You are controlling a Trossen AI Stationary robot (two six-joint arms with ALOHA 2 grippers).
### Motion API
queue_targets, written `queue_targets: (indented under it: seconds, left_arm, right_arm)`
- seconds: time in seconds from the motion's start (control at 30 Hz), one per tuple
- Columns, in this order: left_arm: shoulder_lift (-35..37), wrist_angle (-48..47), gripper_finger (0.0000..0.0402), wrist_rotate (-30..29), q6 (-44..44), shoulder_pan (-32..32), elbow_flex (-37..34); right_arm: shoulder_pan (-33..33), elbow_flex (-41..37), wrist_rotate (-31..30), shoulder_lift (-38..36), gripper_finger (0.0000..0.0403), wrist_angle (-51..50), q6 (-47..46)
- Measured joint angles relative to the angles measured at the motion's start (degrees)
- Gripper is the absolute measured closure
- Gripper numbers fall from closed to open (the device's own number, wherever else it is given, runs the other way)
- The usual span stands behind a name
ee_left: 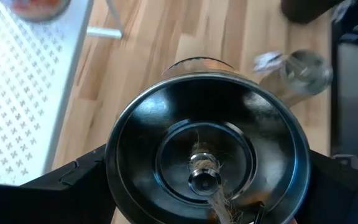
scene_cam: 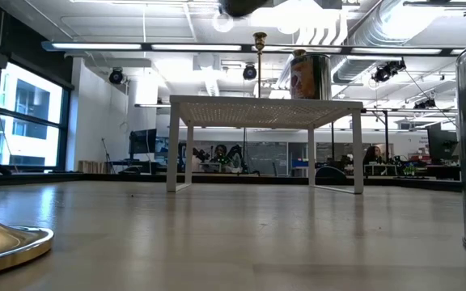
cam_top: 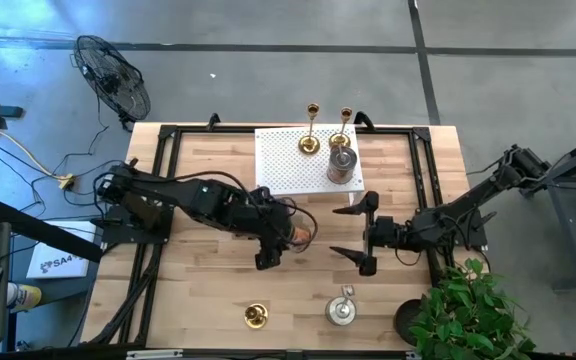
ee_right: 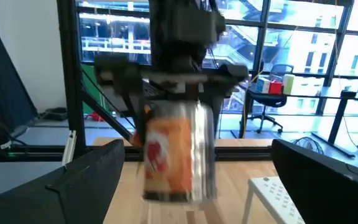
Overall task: Pick & Place candle stick holders
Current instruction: Put the left silver candle on the shelf aligned with the other silver candle
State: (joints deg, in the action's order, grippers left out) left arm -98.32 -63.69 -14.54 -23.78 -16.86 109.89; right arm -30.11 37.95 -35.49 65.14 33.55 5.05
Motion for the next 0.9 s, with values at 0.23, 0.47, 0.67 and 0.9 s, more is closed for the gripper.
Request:
queue_targets:
  seconds: [0.23, 0.47, 0.67, 0.9]
  left_arm:
    - [-0.22, -0.75, 0.0051, -0.01, 1.18, 0.04, 5.06]
    - [-0.79, -1.23, 0.0051, 0.16, 1.63, 1.59, 5.34]
    - [-2.86, -0.01, 0.0051, 2.65, 4.38, 3.30, 5.27]
    - [-2.89, -1.45, 0.0051, 2.66, 5.86, 3.35, 5.27]
  right_arm:
    - [5.01, 0.01, 5.99, 0.83, 0.0011, -3.75, -6.49]
    - [5.88, 5.82, 6.91, 2.30, 0.0009, -12.10, -6.09]
    - [5.88, 16.68, 6.72, 7.81, 0.0013, -26.91, -6.11]
    - [6.14, 24.26, 7.06, 13.96, 0.0011, -36.35, -6.85]
